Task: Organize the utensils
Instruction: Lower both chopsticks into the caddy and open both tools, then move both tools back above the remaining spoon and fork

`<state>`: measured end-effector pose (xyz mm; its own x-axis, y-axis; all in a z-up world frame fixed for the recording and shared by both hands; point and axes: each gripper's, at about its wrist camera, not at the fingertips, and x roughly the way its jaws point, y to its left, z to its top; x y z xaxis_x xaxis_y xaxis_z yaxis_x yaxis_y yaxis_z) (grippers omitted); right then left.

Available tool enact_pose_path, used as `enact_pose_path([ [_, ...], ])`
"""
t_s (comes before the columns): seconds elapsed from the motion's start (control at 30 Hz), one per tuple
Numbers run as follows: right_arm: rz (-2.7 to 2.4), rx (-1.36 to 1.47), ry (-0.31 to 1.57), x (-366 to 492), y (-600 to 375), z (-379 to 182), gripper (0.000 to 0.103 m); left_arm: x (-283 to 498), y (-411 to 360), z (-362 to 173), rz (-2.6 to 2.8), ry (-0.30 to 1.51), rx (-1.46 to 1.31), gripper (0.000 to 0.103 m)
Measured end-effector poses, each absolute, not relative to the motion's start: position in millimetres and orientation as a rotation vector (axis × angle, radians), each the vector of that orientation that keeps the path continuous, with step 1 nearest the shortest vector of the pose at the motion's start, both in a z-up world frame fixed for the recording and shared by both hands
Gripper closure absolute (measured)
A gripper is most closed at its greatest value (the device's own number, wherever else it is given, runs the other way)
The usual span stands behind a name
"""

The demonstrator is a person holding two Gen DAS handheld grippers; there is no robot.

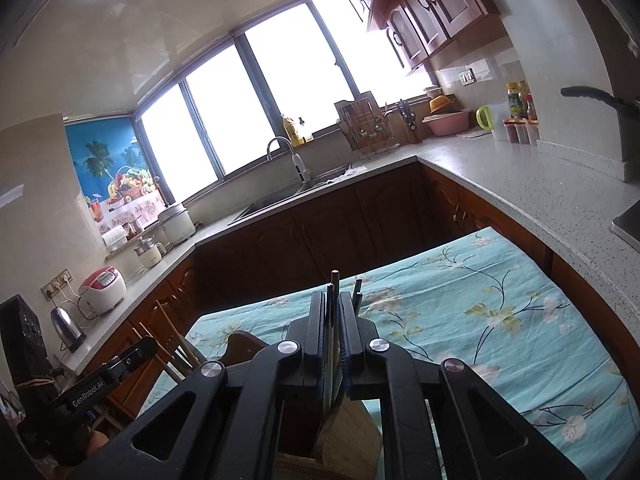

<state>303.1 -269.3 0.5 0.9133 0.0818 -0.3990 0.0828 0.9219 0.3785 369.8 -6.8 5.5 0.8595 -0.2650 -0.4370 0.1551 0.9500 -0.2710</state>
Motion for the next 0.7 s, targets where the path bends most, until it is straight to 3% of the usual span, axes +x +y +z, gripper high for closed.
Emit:
enact_pose_path([
  [0.1, -0.002, 0.395, 0.423, 302, -267, 1, 0.093, 369, -5, 5, -0.211, 0.487, -0.238, 0.079],
  [0.17, -0.008, 0.388, 0.416, 299, -266, 3, 0.09, 368, -4, 5, -0.21, 0.487, -0.241, 0.077],
  [0.27, -0.007, 0.39, 0.403, 296, -267, 8, 0.076, 367, -5, 5, -0.21, 0.492, -0.24, 0.069],
  [0.33, -0.017, 0.383, 0.395, 293, -265, 10, 0.058, 365, -5, 5, -0.207, 0.488, -0.239, 0.058],
  [0.47, -0.014, 0.386, 0.383, 288, -263, 14, 0.055, 362, -4, 7, -0.202, 0.484, -0.239, 0.044],
  [0.53, -0.02, 0.379, 0.381, 287, -263, 15, 0.045, 360, -4, 8, -0.179, 0.482, -0.228, 0.028],
  [0.7, -0.008, 0.39, 0.356, 281, -265, 19, 0.022, 351, -6, 7, -0.157, 0.478, -0.19, 0.019],
])
